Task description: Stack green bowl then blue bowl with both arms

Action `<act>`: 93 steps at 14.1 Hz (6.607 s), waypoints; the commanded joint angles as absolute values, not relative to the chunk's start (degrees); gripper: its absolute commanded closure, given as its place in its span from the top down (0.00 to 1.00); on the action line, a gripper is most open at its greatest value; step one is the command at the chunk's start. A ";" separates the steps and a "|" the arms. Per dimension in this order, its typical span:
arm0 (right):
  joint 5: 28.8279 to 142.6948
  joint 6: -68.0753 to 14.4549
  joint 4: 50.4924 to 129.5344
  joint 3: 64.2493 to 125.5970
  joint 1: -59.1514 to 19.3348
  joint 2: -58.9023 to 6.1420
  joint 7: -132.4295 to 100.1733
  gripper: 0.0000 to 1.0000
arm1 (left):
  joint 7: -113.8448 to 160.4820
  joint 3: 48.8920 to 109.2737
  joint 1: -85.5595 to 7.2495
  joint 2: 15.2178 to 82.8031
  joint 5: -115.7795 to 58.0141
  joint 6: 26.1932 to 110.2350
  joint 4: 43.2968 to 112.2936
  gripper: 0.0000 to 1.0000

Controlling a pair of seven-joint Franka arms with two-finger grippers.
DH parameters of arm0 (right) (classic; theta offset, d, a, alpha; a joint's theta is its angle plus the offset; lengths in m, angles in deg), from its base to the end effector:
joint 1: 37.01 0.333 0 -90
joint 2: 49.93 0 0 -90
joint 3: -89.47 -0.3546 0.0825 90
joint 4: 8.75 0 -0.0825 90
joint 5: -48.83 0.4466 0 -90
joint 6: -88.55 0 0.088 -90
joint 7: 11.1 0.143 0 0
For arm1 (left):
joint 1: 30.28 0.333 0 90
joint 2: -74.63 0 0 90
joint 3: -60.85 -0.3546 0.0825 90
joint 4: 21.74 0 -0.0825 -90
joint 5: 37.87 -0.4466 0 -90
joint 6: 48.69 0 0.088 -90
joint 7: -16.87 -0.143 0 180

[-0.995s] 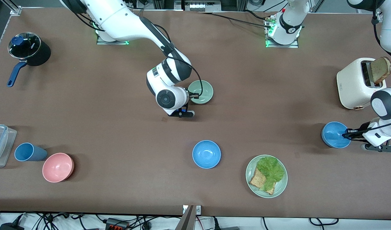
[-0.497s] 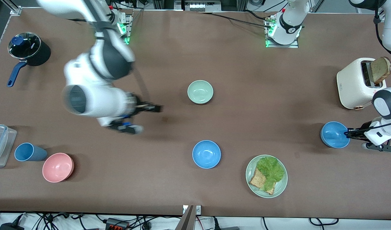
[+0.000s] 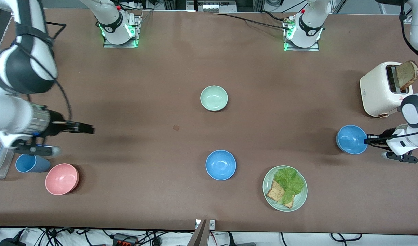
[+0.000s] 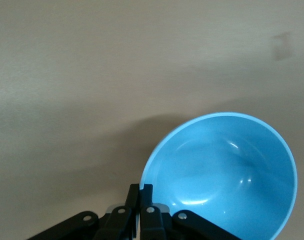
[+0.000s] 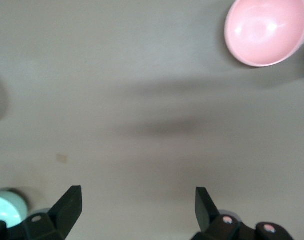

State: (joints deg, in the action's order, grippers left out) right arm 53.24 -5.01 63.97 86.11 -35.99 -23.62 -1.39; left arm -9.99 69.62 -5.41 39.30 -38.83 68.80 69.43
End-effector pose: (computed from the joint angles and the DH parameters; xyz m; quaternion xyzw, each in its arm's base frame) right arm 0.7567 0.0602 0.4761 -0.9962 0.0530 0.0532 0.0452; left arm 0.7128 0.2189 0.2247 0.9926 -0.0873 -0.0559 0.0628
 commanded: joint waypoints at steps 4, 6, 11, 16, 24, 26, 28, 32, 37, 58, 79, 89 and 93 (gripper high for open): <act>50.06 -4.27 64.64 91.22 -35.78 -29.27 -4.22 1.00 | -12.05 76.04 -4.62 47.02 -37.52 58.39 70.19 0.00; 49.79 -4.53 65.52 91.50 -36.82 -31.64 -7.66 1.00 | -11.44 79.19 -4.62 49.05 -37.44 54.26 70.19 0.00; 50.76 -4.88 65.79 90.97 -40.61 -33.58 -12.14 1.00 | -5.03 87.20 -4.70 52.57 -32.89 49.05 70.19 0.00; 49.36 -5.05 70.08 91.23 -40.35 -38.06 -13.38 1.00 | 12.85 96.76 -5.58 52.13 -29.35 51.15 70.81 0.00; 48.74 -12.79 88.37 91.23 -40.26 -49.23 -13.29 1.00 | 62.07 98.46 -26.57 49.50 -31.62 68.37 75.90 0.01; 48.74 -12.79 88.03 91.14 -40.17 -49.32 -13.38 1.00 | 68.44 98.55 -27.64 48.53 -35.31 69.61 78.44 0.03; 48.83 -10.61 87.85 91.14 -40.26 -49.32 -13.38 1.00 | 70.12 98.90 -28.43 50.45 -36.73 76.78 85.01 0.03; 48.74 -9.54 87.32 91.06 -40.26 -49.32 -13.38 1.00 | 72.94 99.34 -28.61 52.13 -36.73 80.50 89.78 0.03; 48.83 -9.28 87.93 91.32 -40.35 -50.28 -12.77 1.00 | 75.23 102.76 -28.79 52.92 -36.73 83.85 93.66 0.03; 48.74 -7.52 87.85 90.97 -39.91 -50.55 -13.82 1.00 | 75.75 101.98 -31.52 48.53 -41.22 89.74 95.51 0.23; 48.74 -8.05 87.85 90.97 -39.91 -50.81 -13.38 1.00 | 41.34 109.36 -5.34 56.35 -40.87 61.27 78.73 1.00; 48.74 -8.31 87.85 90.97 -39.99 -50.72 -13.47 1.00 | 27.07 85.87 -13.29 66.09 -30.78 49.85 74.94 1.00; 48.74 -9.27 87.85 90.97 -39.91 -50.46 -13.47 1.00 | 26.18 71.14 -23.06 72.25 -30.93 44.40 74.59 1.00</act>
